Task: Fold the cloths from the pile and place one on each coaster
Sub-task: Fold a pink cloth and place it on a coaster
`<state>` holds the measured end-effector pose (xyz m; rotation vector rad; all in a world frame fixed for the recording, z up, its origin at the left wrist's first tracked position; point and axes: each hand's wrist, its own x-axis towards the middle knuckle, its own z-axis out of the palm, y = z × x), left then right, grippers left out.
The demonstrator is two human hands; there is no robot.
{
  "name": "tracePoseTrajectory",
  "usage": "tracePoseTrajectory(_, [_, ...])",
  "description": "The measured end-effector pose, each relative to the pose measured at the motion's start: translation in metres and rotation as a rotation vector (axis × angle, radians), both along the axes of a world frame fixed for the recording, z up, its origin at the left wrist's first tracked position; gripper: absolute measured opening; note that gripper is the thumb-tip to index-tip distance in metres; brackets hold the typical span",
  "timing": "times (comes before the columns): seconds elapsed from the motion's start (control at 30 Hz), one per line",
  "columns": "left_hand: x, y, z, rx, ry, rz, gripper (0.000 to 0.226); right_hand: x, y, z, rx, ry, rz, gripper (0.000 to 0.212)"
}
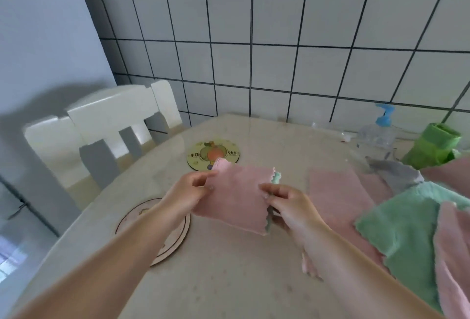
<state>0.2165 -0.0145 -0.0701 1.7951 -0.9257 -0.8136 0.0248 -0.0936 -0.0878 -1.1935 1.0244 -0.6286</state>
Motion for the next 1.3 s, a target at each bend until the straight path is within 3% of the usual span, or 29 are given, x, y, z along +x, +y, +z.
tracePoseTrajectory(0.4, [0.097, -0.085, 0.015, 0.115, -0.060, -0.049, 0.056, 0.101, -0.072, 0.015, 0.035, 0.154, 0.015, 0.036])
tracePoseTrajectory(0.93, [0.154, -0.135, -0.026, 0.190, -0.334, -0.170, 0.060, 0.159, -0.114, -0.024, 0.009, 0.310, 0.043, 0.045])
tracePoseTrajectory(1.07, [0.160, -0.135, -0.036, 0.153, -0.462, -0.167, 0.062, 0.155, -0.104, -0.023, -0.259, 0.534, 0.005, 0.047])
tracePoseTrajectory(1.2, [0.152, -0.141, -0.037, 0.029, -0.776, -0.306, 0.054, 0.160, -0.101, -0.019, -0.596, 0.760, 0.126, 0.053])
tracePoseTrajectory(1.3, [0.136, -0.149, -0.037, 0.094, -0.980, -0.510, 0.077, 0.178, -0.104, -0.030, -0.747, 0.890, 0.251, 0.055])
